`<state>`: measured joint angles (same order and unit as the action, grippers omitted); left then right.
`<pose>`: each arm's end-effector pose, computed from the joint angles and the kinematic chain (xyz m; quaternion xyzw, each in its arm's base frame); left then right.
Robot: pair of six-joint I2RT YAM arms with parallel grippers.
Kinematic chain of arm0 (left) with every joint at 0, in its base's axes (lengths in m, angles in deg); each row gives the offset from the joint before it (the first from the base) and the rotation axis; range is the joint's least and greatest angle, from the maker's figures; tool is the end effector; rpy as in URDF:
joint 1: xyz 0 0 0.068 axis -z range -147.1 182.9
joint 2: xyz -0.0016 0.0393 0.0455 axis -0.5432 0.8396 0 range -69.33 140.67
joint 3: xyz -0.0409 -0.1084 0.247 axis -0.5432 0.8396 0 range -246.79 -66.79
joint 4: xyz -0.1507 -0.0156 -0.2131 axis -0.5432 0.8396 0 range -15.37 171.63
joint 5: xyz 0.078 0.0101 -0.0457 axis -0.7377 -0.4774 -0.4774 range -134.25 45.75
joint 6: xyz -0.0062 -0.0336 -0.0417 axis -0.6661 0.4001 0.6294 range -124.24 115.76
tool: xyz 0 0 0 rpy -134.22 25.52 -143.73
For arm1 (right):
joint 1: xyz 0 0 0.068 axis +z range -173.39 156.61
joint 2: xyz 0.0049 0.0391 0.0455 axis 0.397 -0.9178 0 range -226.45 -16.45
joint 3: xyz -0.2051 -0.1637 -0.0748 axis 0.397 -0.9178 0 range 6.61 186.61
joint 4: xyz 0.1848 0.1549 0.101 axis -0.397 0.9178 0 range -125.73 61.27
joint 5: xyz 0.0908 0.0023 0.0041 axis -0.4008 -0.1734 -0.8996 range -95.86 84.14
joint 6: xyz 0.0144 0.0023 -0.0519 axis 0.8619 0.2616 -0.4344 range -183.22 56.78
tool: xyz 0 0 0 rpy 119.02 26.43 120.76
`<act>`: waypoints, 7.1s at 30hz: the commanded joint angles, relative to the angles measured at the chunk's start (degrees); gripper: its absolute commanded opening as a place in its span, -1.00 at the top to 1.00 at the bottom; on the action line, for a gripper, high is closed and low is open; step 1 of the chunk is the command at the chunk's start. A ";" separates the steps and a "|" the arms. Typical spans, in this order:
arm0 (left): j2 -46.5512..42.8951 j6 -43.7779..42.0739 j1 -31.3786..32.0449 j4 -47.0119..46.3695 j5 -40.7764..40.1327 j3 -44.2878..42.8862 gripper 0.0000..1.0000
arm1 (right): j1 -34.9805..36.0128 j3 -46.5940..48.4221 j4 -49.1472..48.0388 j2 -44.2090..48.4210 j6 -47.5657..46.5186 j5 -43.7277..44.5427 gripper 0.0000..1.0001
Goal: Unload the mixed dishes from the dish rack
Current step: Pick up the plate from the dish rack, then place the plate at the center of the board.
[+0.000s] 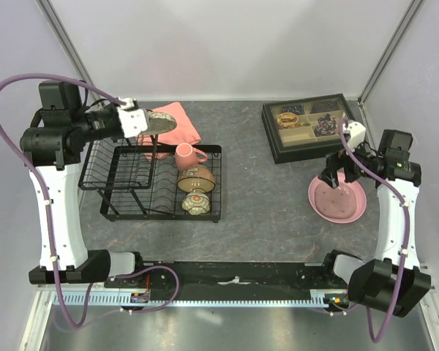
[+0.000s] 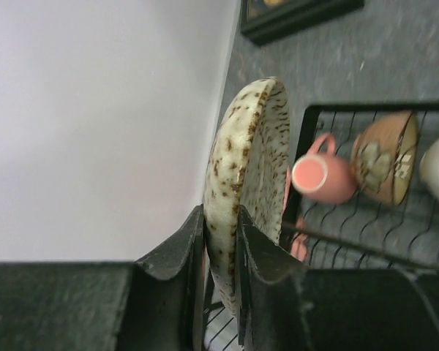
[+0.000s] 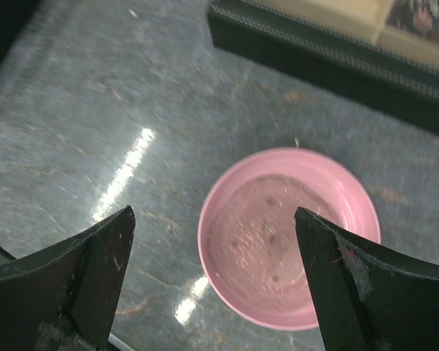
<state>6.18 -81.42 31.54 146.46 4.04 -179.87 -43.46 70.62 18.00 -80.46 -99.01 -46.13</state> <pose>0.1928 -0.0221 0.5111 0.6465 0.5189 -0.0099 0.5592 0.2042 -0.0501 0.3293 -0.2282 0.8692 0.1522 0.4114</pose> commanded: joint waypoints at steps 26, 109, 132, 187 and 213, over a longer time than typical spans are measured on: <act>1.75 61.81 22.63 -41.16 1.37 20.09 0.97 | 47.14 22.65 -14.18 -5.07 25.16 -1.30 -0.96; -5.37 51.96 28.79 -38.17 -6.46 38.55 -0.76 | -9.09 -3.98 -3.57 -6.39 6.98 -7.79 1.00; -3.17 52.05 28.79 -39.75 -4.17 41.18 -0.74 | -27.39 3.23 29.41 -29.86 -31.36 -18.09 1.00; -1.85 53.46 28.79 -40.72 -3.38 41.45 -0.72 | -18.33 0.68 -0.30 -33.64 -4.90 -5.70 0.17; -2.38 52.84 28.79 -40.72 -3.56 42.06 -0.72 | -18.33 -3.63 -6.80 -28.46 -1.48 2.48 -0.28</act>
<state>4.78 -27.55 60.30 107.47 -0.59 -137.95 -61.85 67.39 13.06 -112.35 -101.69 -44.60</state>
